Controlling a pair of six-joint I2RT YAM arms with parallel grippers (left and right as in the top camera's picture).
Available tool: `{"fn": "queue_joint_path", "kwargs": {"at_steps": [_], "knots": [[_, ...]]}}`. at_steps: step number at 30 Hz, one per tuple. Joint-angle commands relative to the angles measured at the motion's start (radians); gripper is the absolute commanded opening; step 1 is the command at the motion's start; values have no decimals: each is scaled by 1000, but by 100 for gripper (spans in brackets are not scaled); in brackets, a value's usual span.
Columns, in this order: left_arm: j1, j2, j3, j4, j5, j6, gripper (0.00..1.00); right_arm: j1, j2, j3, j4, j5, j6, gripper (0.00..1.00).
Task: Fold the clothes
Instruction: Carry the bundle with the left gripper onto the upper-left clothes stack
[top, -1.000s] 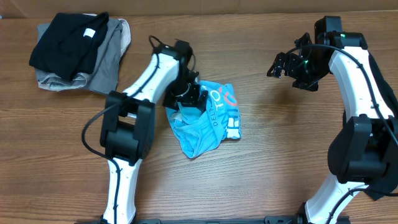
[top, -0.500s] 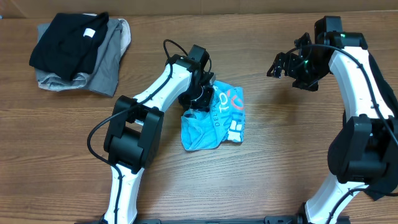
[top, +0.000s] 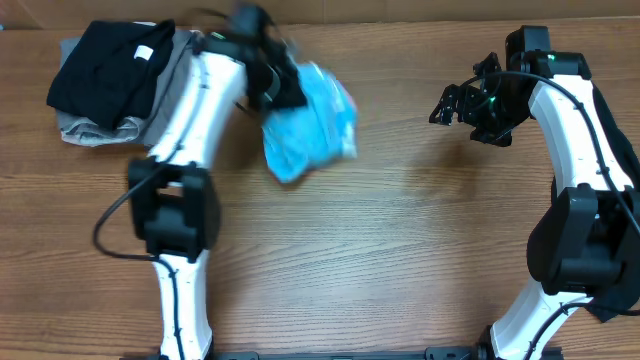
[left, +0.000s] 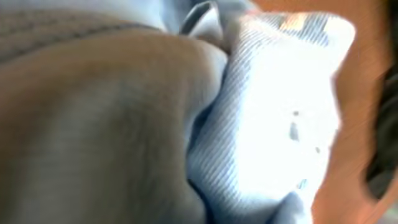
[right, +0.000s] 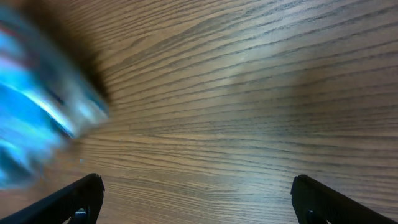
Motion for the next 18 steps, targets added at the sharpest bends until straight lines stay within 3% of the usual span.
{"fn": "queue_joint_path", "kwargs": {"at_steps": [1, 9, 18], "knots": [[80, -82, 167, 10, 180, -62, 4, -2, -37, 24, 6, -6, -7, 100], [286, -82, 376, 89, 261, -224, 4, -2, -37, 11, 8, -6, -7, 100], [556, -79, 380, 82, 219, -284, 4, -2, -37, 2, 11, -6, -7, 100]]}}
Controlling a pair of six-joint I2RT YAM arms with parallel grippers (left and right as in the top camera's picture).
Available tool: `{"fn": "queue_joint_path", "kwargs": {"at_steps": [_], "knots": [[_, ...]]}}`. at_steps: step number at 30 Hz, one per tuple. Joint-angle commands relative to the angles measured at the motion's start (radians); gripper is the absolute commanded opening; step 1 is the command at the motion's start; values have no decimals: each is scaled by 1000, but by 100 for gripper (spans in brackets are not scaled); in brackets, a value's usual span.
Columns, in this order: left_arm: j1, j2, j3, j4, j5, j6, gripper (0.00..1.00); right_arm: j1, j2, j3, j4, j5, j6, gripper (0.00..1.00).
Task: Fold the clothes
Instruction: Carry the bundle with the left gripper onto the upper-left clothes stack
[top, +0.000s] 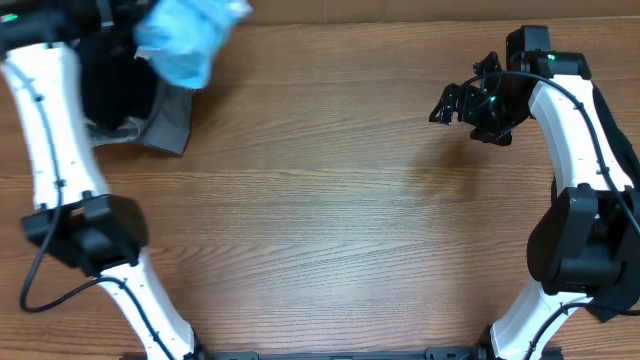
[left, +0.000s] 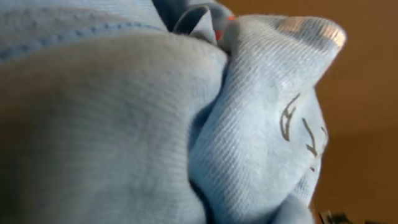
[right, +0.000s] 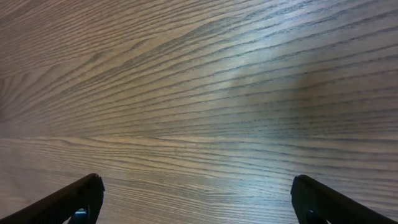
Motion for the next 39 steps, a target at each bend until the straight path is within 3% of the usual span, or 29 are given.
{"fn": "queue_joint_path", "kwargs": {"at_steps": [1, 7, 15, 21, 27, 28, 31, 32, 34, 39], "knots": [[78, -27, 22, 1, -12, -47, 4, -2, -37, 2, 2, -6, -7, 100], [142, -2, -18, 47, -1, -84, 4, -2, -37, 2, -3, -6, -6, 100], [145, 69, -67, 284, 96, -309, 4, -2, -37, 2, -29, -6, -4, 100], [160, 129, -89, 221, 45, -307, 4, -2, -37, 2, -39, -6, -4, 100], [192, 129, -104, 18, -219, -175, 5, -2, -37, 2, -39, -6, -3, 100], [192, 129, -104, -12, -277, -151, 12, -2, -37, 2, -38, -6, -3, 100], [191, 129, -104, -93, -474, -73, 95, -2, -37, 2, -37, -7, -3, 100], [191, 129, -104, -115, -533, -54, 100, -2, -37, 2, -37, -7, -3, 100], [191, 129, -104, -143, -616, -4, 100, -2, -37, 2, -39, -7, -3, 100], [213, 121, -99, -168, -650, 101, 100, -2, -37, 2, -39, -14, -3, 100]]}}
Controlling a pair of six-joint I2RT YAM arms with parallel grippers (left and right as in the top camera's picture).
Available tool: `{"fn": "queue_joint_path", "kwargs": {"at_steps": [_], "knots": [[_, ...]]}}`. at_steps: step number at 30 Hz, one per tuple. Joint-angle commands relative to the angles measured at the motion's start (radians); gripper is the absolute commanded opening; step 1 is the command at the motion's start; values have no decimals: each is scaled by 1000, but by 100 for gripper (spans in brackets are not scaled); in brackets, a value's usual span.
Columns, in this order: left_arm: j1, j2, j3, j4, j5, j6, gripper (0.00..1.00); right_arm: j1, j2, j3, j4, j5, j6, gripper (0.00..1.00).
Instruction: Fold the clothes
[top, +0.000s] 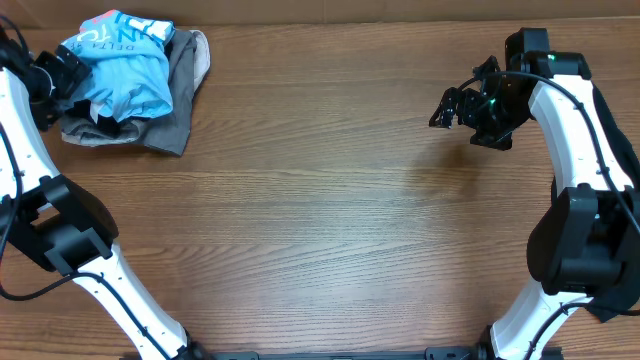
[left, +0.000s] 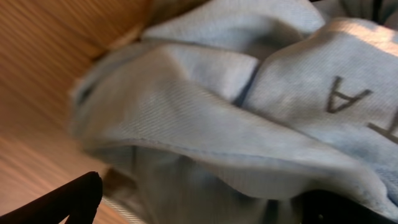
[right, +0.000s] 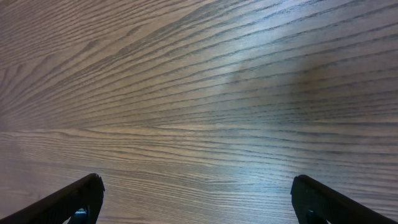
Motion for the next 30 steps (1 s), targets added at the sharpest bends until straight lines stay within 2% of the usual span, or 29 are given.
{"fn": "queue_joint_path", "kwargs": {"at_steps": [1, 4, 9, 19, 26, 30], "knots": [[26, -23, 23, -28, -114, 114, 100, -2, -37, 2, 4, -14, -3, 100], [43, -36, 73, -84, -113, 129, 100, -2, -37, 2, 4, -14, -4, 100], [52, -91, 198, -167, -110, 224, 100, -2, -37, 2, 5, -14, -4, 100], [37, -282, 280, -182, -40, 301, 100, -2, -59, 53, -4, -13, -42, 100], [-13, -412, 280, -182, 255, 379, 100, -2, -199, 235, -102, -13, -65, 100], [-51, -434, 280, -186, 285, 379, 100, -2, -298, 343, -198, -9, -67, 100]]}}
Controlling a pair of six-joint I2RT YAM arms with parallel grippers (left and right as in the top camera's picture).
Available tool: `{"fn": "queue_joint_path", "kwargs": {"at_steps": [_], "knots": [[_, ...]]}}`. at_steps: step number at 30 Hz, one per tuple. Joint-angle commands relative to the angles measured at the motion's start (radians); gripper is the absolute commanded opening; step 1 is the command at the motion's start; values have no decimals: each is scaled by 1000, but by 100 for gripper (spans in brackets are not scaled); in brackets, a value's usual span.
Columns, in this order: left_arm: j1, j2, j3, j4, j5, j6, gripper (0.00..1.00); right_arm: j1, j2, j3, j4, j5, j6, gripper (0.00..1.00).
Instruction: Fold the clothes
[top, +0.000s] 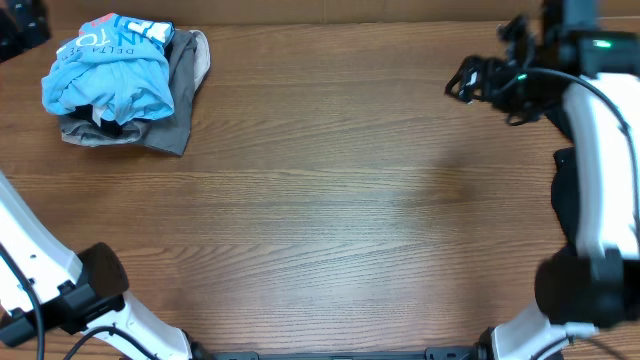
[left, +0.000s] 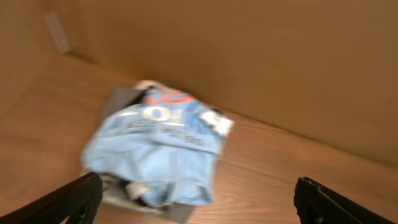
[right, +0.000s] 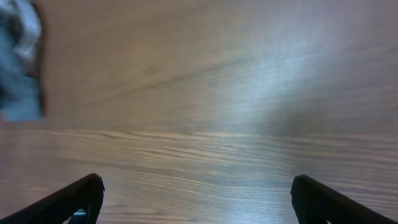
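A folded light-blue shirt (top: 108, 68) with printed lettering lies on top of a pile at the table's far left, over a grey garment (top: 183, 88) and a bit of black cloth. The left wrist view shows the blue shirt (left: 158, 146) from a distance. My left gripper (left: 196, 202) is open and empty, well back from the pile; overhead, the left gripper (top: 20, 25) only just shows in the far left corner. My right gripper (top: 468, 80) hangs at the far right, and the right gripper (right: 196, 199) is open over bare wood.
The wooden table (top: 330, 220) stretches between the two arms. A brown wall (left: 249, 56) rises right behind the pile. The pile appears as a blur at the left edge of the right wrist view (right: 18, 62).
My left gripper, which was open right against the blue shirt, is now back from the pile in the far left corner. The right gripper has shifted toward the table's far edge.
At first my left gripper held the blue shirt over the table beside the black-and-grey pile. Then it held the shirt above the pile. Later the shirt lay on the pile with the gripper open at it; now the gripper is away.
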Motion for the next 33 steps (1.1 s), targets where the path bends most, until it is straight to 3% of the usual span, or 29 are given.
{"fn": "queue_joint_path", "kwargs": {"at_steps": [1, 9, 23, 28, 33], "knots": [[-31, -19, 12, -5, 99, 33, 100, -2, -145, 106, -60, -10, -19, 100], [-60, -7, 10, -6, 96, -2, 100, -2, -290, 119, -106, -9, -19, 100], [-60, -6, 10, -6, 96, -2, 100, -2, -289, 116, -100, -8, -20, 100], [-60, -6, 10, -7, 96, -2, 100, 43, -364, 45, 66, 83, -20, 100], [-60, -6, 10, -7, 96, -2, 100, 92, -555, -227, 339, 146, -20, 100]]}}
